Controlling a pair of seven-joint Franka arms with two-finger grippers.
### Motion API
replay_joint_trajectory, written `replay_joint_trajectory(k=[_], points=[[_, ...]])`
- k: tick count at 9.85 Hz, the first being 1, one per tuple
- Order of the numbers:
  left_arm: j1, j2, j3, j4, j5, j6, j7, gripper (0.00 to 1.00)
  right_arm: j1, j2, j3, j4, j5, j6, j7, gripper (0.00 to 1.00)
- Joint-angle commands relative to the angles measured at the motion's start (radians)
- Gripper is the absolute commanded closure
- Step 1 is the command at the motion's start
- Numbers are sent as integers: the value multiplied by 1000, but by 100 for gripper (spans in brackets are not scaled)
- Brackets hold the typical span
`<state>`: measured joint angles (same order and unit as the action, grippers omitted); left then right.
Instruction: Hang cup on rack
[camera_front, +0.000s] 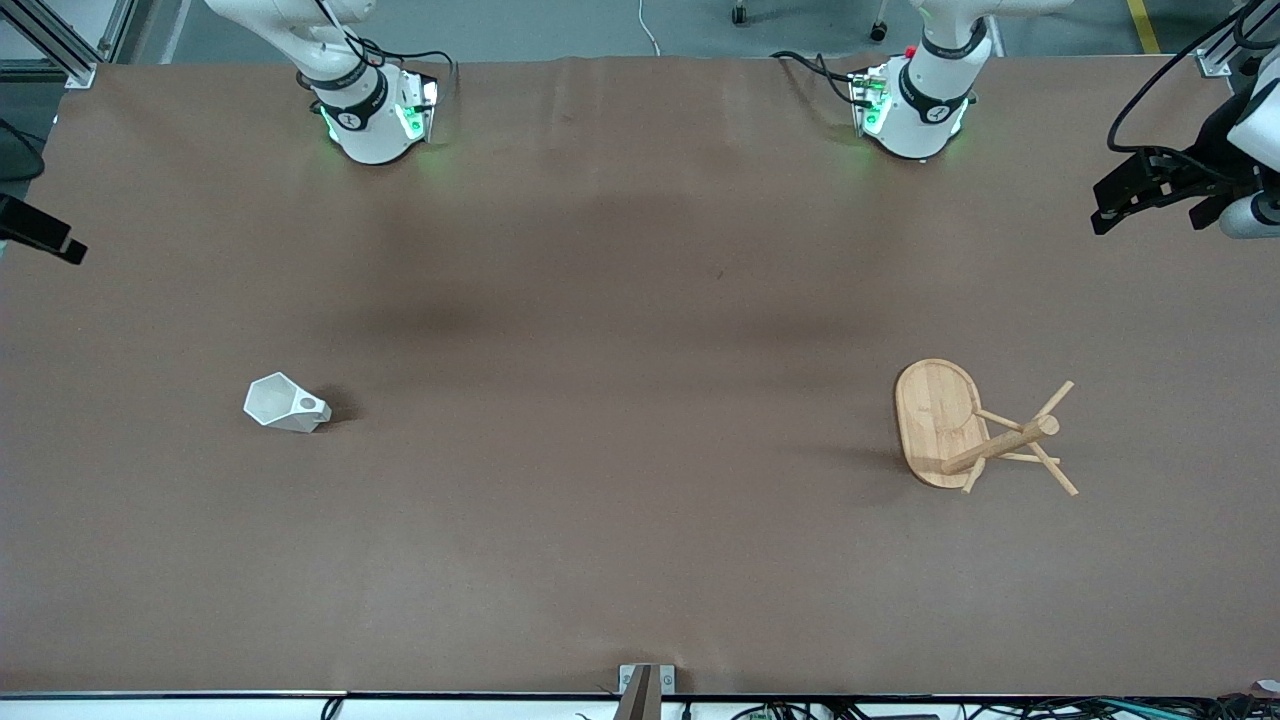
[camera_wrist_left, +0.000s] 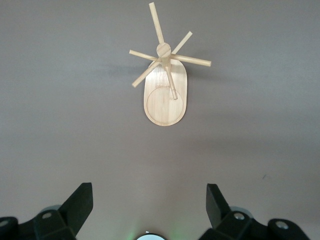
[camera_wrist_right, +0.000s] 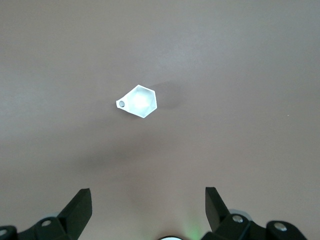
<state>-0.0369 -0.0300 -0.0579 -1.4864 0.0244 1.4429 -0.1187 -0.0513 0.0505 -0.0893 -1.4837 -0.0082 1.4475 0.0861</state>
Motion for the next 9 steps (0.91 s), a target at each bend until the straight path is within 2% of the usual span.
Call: replay_joint_trajectory(k=[1,6,9], points=[[0,4,-4,-28,-4,5,-10,0,-4,87,5,-48,-9,113,-14,0],[0,4,-4,-28,-4,5,-10,0,-24,210,3,-395,24,645,-185,0],[0,7,-4,-29,-4,5,-10,0,-24,270,3,-526,24,880,-235,0]])
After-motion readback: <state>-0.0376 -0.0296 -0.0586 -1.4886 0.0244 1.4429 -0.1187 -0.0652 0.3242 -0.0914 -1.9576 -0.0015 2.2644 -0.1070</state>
